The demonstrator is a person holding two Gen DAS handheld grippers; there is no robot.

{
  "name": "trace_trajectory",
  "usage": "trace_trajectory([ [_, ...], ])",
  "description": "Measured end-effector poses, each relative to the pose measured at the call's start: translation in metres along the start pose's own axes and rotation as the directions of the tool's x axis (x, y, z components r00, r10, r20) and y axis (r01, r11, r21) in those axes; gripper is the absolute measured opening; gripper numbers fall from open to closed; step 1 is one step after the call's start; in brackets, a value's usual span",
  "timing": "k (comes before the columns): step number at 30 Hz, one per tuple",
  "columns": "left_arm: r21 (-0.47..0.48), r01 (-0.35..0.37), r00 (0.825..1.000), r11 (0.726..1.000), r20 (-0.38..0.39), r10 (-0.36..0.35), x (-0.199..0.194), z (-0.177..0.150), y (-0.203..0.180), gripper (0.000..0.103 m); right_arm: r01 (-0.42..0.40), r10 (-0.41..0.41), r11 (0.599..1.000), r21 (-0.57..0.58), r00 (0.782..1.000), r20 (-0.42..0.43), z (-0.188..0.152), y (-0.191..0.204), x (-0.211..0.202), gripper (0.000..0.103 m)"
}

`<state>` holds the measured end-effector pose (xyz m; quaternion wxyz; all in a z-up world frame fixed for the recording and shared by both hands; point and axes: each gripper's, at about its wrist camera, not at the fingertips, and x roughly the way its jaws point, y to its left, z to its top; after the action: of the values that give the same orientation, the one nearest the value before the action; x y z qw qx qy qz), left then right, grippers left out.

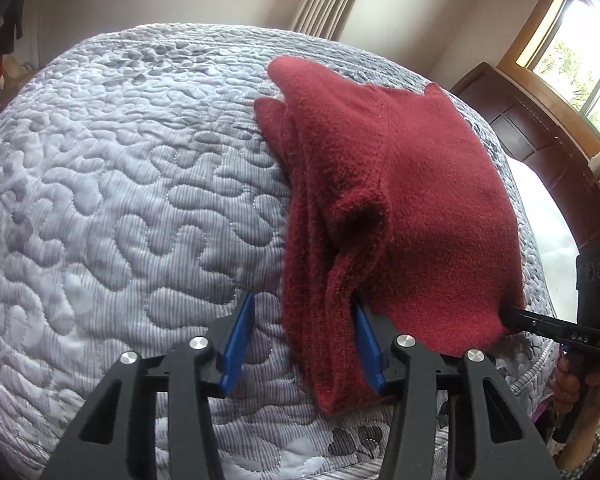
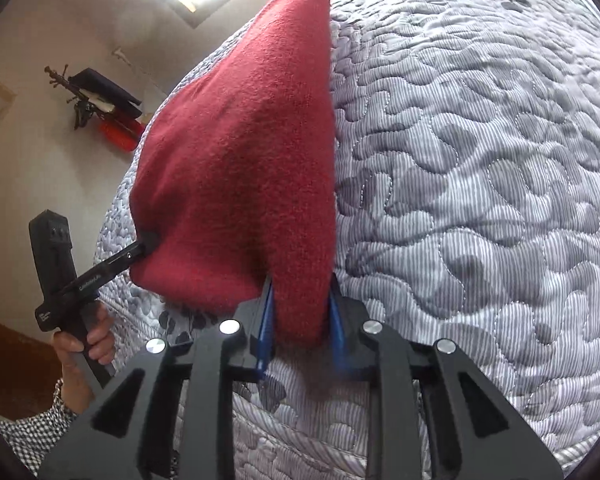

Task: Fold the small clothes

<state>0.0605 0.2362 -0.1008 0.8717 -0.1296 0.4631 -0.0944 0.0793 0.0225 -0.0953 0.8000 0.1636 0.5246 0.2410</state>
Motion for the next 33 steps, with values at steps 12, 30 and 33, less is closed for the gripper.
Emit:
trace_trajectory([
  [12,-0.007,-0.114,0.992,0.993,0.048,0.114,-0.038,-0.02,-0.007,0.079,0.2,-0.198,0.979,-0.035,0.978,0.064,-0.035,0.03,-0.021,0.057],
  [30,0.035,-0.284,0.958,0.958,0.055,0.282,-0.095,-0.08,-0.031,0.091,0.373,-0.356,0.922,-0.106,0.922,0.151,-0.103,0.086,-0.053,0.095],
  [33,0.043,-0.299,0.953,0.953,0.068,0.296,-0.106,-0.086,-0.036,0.091,0.393,-0.375,0.914,-0.102,0.913,0.16,-0.109,0.094,-0.055,0.095],
])
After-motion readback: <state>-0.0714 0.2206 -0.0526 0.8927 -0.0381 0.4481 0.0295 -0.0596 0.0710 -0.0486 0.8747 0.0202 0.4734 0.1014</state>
